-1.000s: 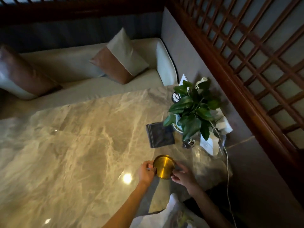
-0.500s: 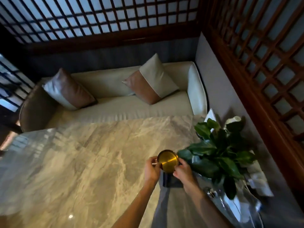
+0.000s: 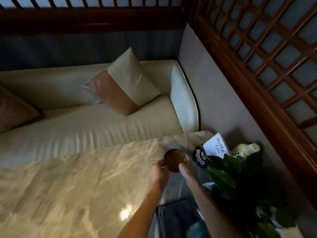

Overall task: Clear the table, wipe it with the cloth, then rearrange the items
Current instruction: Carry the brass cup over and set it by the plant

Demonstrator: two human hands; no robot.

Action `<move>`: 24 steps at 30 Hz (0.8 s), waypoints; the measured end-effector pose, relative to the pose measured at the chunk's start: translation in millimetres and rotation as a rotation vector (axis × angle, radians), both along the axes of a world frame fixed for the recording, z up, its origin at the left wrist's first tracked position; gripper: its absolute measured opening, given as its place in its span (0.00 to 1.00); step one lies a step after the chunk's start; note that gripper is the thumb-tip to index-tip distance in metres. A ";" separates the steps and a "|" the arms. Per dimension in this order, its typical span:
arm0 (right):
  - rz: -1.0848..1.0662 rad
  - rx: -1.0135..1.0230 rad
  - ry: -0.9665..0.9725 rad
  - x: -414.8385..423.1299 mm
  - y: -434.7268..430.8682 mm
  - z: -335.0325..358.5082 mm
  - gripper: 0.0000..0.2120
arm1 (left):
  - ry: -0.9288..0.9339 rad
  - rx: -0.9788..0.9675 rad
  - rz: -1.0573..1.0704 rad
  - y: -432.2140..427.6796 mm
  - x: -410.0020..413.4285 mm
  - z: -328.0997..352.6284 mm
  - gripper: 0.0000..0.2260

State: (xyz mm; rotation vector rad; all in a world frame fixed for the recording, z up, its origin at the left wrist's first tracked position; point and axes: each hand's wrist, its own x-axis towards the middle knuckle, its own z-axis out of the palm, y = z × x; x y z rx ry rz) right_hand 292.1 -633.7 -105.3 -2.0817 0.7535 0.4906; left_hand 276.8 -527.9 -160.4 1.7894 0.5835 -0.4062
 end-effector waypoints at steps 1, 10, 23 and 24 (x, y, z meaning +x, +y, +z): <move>-0.008 -0.015 0.008 2.6 -1.9 -4.7 0.24 | 0.001 0.001 -0.001 -2.5 1.5 -13.4 0.12; -0.065 -0.015 0.051 9.9 -12.4 -38.2 0.21 | -0.055 0.054 -0.007 -8.1 8.8 -7.7 0.08; 0.025 0.004 0.124 11.6 -14.5 -31.0 0.36 | 0.096 -0.097 0.033 -0.3 8.1 -16.3 0.13; 0.038 -0.007 0.135 12.1 -14.1 -27.1 0.36 | 0.119 -0.126 0.033 3.0 7.0 -19.3 0.13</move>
